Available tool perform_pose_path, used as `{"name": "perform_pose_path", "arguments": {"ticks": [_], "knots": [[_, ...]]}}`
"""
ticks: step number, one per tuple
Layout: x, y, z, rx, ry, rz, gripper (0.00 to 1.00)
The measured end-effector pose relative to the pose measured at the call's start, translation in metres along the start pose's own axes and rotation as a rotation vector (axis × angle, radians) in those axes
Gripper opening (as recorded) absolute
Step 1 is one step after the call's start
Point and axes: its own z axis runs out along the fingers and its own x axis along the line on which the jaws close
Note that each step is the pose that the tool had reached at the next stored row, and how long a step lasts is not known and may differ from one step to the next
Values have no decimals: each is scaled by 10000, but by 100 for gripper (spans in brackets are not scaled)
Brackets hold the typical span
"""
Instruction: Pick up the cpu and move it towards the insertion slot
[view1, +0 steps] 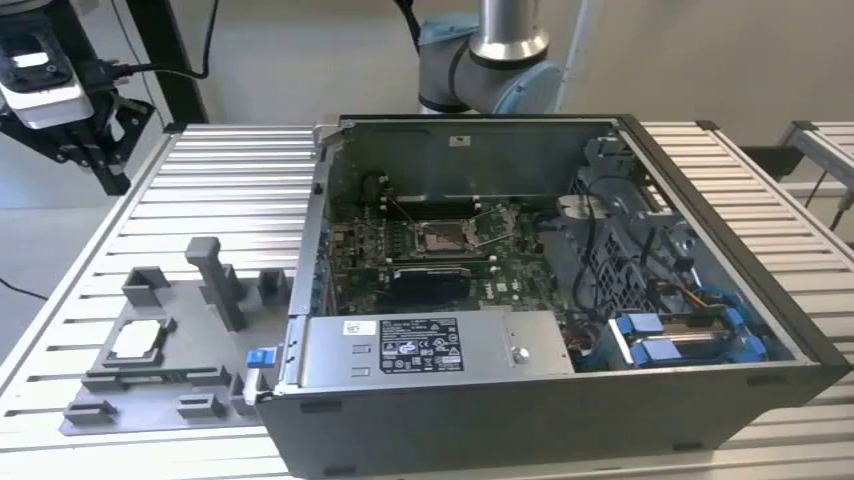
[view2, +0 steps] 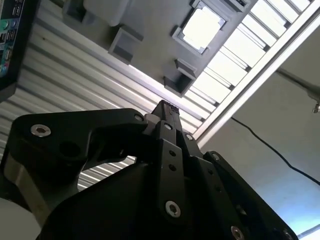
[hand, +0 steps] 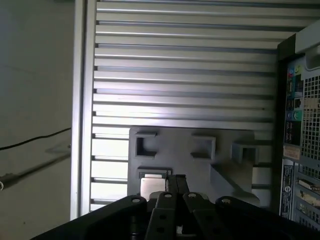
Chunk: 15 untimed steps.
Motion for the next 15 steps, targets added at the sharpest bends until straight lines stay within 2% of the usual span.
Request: {"name": "perform_pose_path", "arguments": {"ticks": [3,7,10,15], "knots": [[31,-6,0,-1,-4,-3,0],[35,-64,-1,-1,-16,-25,0],[37,-136,-3,0,-18,-31,0],[40,-294,-7,0,-18,-33,0]]}}
